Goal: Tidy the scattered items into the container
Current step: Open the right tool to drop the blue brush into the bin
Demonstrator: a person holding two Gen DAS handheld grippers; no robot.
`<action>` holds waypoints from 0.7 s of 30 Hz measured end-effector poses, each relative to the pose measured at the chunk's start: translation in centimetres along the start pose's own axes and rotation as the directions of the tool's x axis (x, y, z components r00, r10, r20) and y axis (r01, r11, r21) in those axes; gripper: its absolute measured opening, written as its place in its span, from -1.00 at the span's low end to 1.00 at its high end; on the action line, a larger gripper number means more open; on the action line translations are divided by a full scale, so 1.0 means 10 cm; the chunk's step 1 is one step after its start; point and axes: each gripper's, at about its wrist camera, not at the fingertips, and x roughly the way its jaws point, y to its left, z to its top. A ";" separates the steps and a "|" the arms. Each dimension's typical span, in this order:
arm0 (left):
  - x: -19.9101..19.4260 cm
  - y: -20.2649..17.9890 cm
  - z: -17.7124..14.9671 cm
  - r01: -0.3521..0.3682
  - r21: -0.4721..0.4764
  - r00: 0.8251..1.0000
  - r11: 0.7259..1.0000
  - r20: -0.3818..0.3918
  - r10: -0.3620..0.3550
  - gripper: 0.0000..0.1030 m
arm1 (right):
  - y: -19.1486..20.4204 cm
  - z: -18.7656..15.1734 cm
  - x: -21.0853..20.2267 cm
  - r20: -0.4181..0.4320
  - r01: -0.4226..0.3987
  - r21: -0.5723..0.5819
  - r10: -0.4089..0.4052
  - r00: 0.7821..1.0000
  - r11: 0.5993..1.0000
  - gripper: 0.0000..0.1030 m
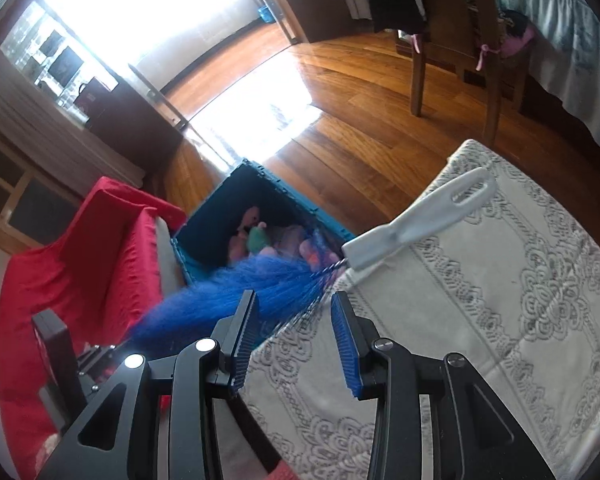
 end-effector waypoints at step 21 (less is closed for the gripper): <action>2.98 1.50 0.96 0.144 -0.019 0.947 0.989 -0.289 -0.143 0.60 | 0.95 0.43 3.31 -0.383 0.132 -0.018 -0.129 0.915 0.991 -0.03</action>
